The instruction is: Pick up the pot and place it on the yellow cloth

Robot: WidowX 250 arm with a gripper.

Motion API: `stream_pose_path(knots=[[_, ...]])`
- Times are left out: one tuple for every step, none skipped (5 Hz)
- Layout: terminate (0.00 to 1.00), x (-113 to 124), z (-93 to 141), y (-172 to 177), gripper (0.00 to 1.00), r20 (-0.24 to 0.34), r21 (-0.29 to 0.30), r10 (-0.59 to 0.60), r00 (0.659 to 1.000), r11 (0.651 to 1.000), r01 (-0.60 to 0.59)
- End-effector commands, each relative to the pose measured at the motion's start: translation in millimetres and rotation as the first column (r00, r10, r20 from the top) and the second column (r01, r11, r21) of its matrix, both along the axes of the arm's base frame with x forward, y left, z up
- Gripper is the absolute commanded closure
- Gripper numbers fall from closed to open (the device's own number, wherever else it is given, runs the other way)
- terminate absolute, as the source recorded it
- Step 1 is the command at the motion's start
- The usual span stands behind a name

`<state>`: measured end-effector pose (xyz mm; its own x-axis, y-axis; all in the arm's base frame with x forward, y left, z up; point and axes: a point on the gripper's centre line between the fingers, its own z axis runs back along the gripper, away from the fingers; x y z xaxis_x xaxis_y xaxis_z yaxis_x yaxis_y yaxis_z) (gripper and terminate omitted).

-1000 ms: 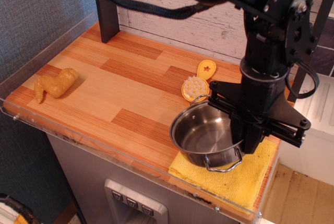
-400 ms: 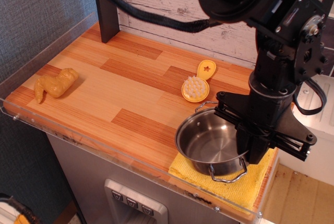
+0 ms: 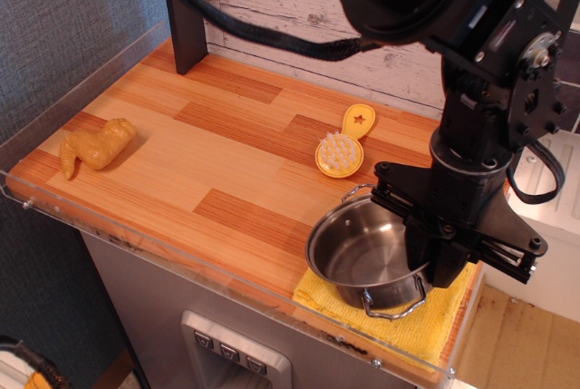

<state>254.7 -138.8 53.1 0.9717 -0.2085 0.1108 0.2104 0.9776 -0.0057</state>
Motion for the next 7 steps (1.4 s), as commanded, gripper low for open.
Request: stream_pose_path(knots=[[0.00, 2, 31, 12, 0.00, 0.068, -0.050, 0.008, 0.998, 0.999, -0.005], [0.00, 5, 54, 49, 0.00, 0.086, -0.110, 0.131, 0.988, 0.986, -0.121], [0.00, 9, 60, 99, 0.00, 0.075, -0.126, 0.280, 0.957, 0.955, -0.270], [0.00, 14, 57, 128, 0.00, 0.069, -0.109, 0.320, 0.945, 0.944, -0.311], [0.00, 17, 55, 131, 0.00, 0.068, -0.082, 0.281, 0.957, 0.958, -0.275], [0.00, 20, 53, 131, 0.00, 0.057, -0.056, 0.248, 0.967, 0.968, -0.244], [0.00, 20, 53, 132, 0.00, 0.053, -0.044, 0.250, 0.967, 0.968, -0.248]])
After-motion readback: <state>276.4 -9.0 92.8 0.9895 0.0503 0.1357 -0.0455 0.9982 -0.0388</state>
